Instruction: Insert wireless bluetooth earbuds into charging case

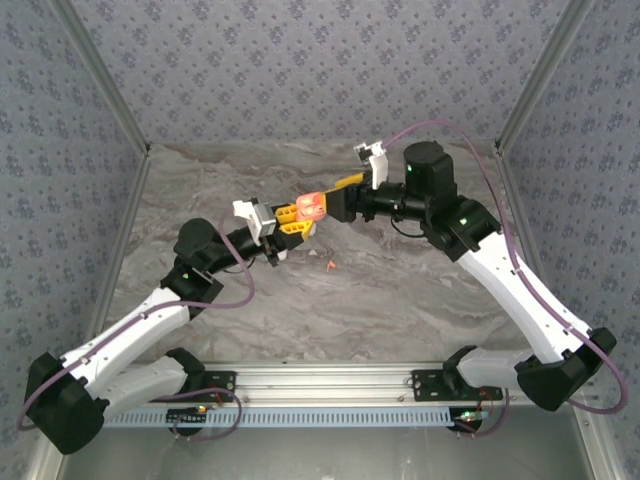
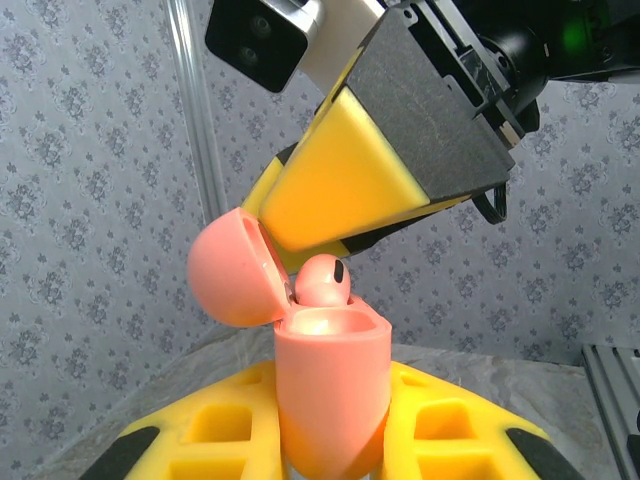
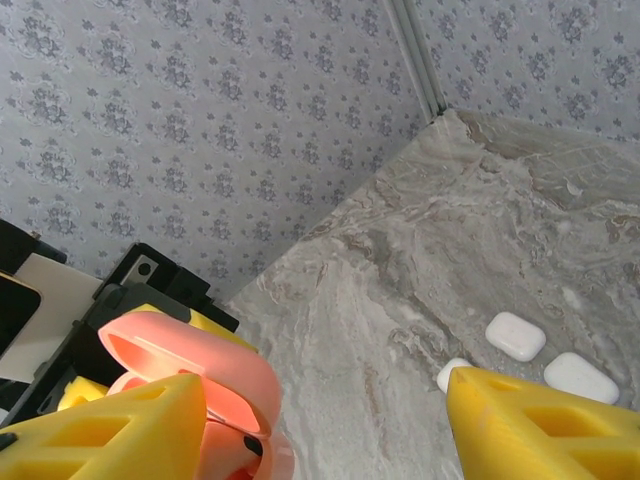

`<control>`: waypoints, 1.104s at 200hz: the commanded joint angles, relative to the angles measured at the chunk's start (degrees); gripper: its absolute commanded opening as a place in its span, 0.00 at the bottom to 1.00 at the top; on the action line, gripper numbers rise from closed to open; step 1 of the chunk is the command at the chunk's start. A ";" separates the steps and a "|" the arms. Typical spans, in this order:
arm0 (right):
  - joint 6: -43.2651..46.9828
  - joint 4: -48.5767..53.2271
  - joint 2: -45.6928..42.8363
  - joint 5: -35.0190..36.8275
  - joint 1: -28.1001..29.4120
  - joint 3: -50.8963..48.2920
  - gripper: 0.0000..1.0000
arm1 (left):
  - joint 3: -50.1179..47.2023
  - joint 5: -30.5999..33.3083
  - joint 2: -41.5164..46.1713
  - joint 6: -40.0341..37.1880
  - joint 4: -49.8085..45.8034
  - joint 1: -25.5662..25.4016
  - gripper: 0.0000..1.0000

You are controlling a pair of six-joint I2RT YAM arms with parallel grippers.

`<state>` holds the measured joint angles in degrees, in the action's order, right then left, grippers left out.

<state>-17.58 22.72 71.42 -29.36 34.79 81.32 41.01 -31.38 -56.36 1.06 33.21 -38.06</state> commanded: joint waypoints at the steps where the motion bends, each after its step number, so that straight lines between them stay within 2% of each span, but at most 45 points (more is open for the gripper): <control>1: 0.31 1.45 -0.47 0.29 0.33 1.91 0.67 | 1.79 0.59 0.12 -0.57 2.52 -0.43 0.00; 57: -0.72 -0.44 -4.50 3.43 -0.91 -0.31 0.75 | -1.08 3.96 2.01 1.36 -1.05 -0.43 0.00; 106: -3.58 1.46 -3.17 10.98 -3.50 -8.71 0.71 | -8.23 6.85 9.20 6.07 -1.98 -0.43 0.00; 131: -3.79 5.65 2.17 17.18 -3.02 -11.53 0.65 | -9.36 8.33 13.51 5.70 -7.06 -0.41 0.00; 152: -2.90 6.22 8.35 19.45 -1.55 -13.47 0.63 | -10.05 8.54 16.20 5.53 -10.14 -0.39 0.00; 171: -2.42 3.55 14.50 18.61 -0.30 -16.00 0.62 | -10.66 8.82 18.11 5.79 -11.65 -0.43 0.00; 221: 1.39 -0.58 28.17 15.20 0.97 -15.16 0.55 | -10.80 9.66 20.16 5.48 -13.76 -0.43 0.00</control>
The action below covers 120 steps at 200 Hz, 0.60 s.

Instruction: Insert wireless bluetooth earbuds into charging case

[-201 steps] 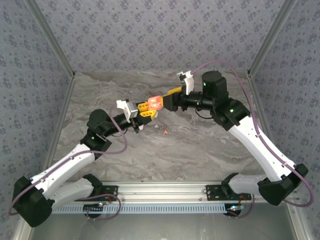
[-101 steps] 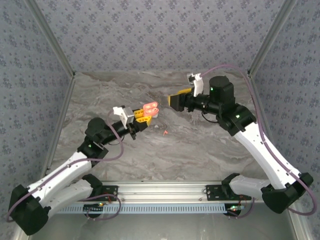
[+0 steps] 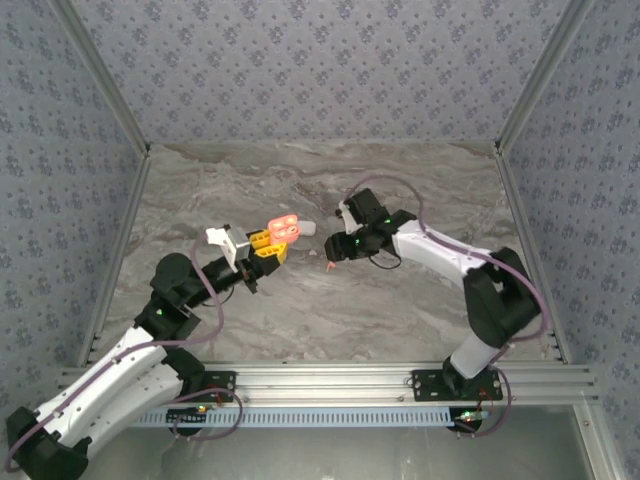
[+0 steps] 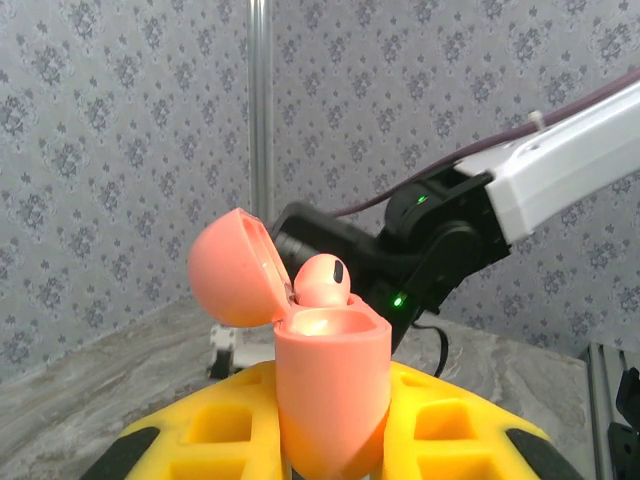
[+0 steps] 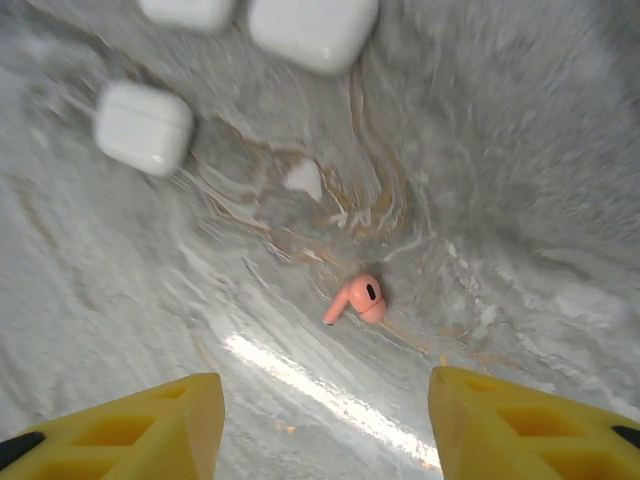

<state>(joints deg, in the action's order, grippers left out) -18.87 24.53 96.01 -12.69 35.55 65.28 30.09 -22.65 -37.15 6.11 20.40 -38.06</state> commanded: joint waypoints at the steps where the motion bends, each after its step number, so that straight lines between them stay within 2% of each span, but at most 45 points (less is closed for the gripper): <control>1: 2.78 -2.48 3.84 -1.47 0.26 0.98 0.55 | 0.14 0.94 0.94 0.41 -0.97 -0.43 0.00; 51: 4.56 -3.61 11.44 -3.44 0.48 4.64 0.48 | 0.37 0.79 0.52 0.48 -0.72 -0.43 0.00; 120: 6.13 -2.96 14.06 -3.08 0.73 5.74 0.43 | 0.85 0.33 -0.77 0.85 -0.14 -0.43 0.00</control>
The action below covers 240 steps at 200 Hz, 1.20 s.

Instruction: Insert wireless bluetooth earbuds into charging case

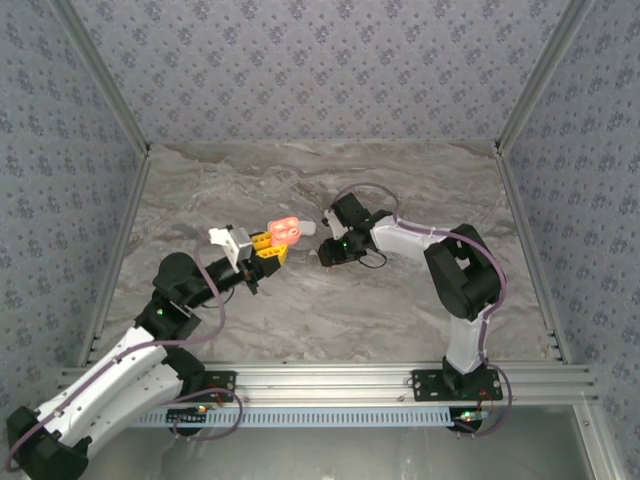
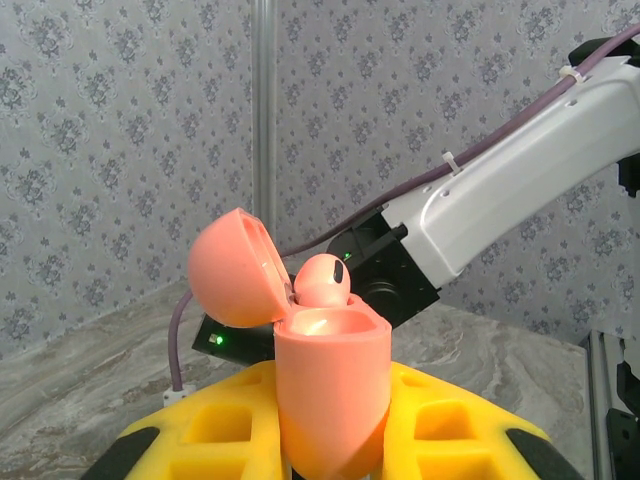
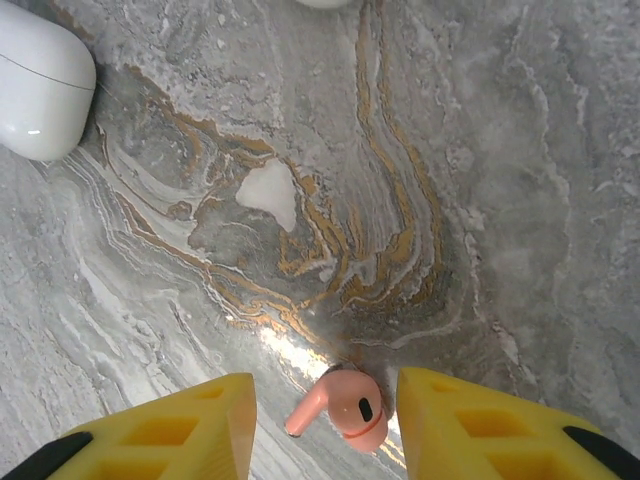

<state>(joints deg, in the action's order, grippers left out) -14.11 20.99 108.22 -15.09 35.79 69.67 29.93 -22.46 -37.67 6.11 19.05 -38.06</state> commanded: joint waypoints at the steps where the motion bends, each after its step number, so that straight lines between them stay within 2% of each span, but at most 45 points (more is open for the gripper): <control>1: 1.36 0.65 1.92 -0.66 0.50 1.35 0.43 | 1.00 0.13 -0.27 0.84 1.23 -0.43 0.00; 55: 1.85 1.80 3.64 0.05 1.03 1.35 0.41 | 0.94 -0.04 -0.56 1.27 1.30 -0.43 0.00; 157: 2.68 6.00 2.91 1.78 2.31 1.00 0.31 | 0.96 -0.04 -1.18 1.81 1.45 -0.43 0.00; 184: 2.77 6.42 2.61 1.87 2.44 1.00 0.25 | 0.92 0.07 -1.25 1.91 1.47 -0.43 0.00; 240: 2.46 6.67 -4.43 4.08 2.45 0.23 0.21 | 1.00 0.22 -1.69 2.20 1.53 -0.43 0.00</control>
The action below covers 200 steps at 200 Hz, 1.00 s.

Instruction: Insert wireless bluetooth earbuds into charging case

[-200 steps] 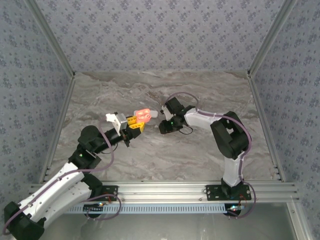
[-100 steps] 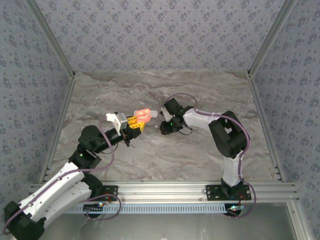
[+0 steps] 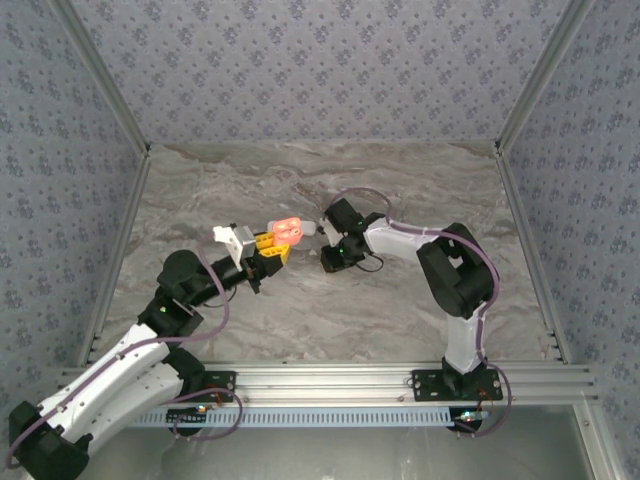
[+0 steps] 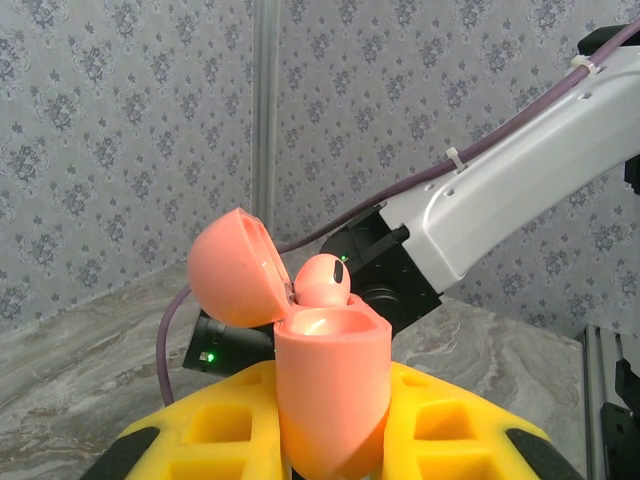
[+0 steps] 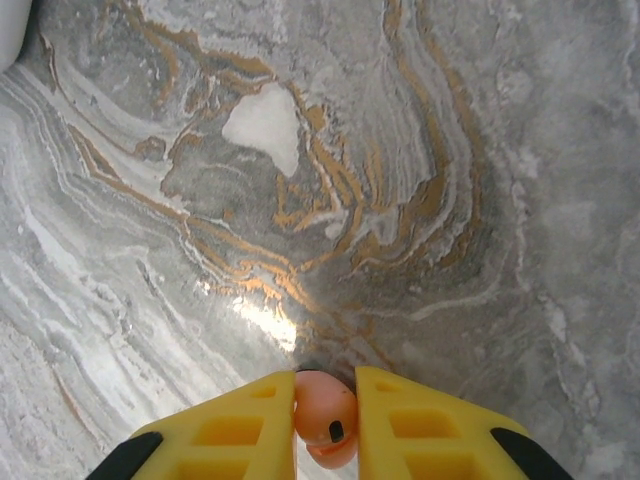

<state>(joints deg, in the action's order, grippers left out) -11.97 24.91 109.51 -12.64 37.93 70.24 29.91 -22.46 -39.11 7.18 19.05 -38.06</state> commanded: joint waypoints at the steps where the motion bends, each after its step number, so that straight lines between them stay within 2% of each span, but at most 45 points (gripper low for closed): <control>1: 0.34 2.72 -5.98 1.82 0.30 -0.35 0.21 | 1.03 0.22 -0.26 1.10 1.52 -0.39 0.00; 74: 3.45 4.37 -30.34 7.83 0.52 0.58 0.21 | 1.07 -1.15 -4.59 3.19 5.51 -0.43 0.00; 117: 6.46 1.70 -42.35 8.22 2.28 2.43 0.21 | 2.23 -2.85 -8.52 4.09 6.96 -0.43 0.00; 152: 11.41 -0.55 -44.91 10.92 8.40 5.05 0.21 | 2.60 -4.14 -10.67 4.76 8.79 -0.51 0.00; 200: 15.51 -1.46 -41.22 10.82 13.76 8.54 0.21 | 3.02 -5.37 -11.56 5.06 9.04 -0.61 0.00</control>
<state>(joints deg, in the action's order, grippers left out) -0.08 24.32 66.06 -3.09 50.13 76.16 29.95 -26.11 -50.81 11.57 24.51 -38.09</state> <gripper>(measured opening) 0.210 0.187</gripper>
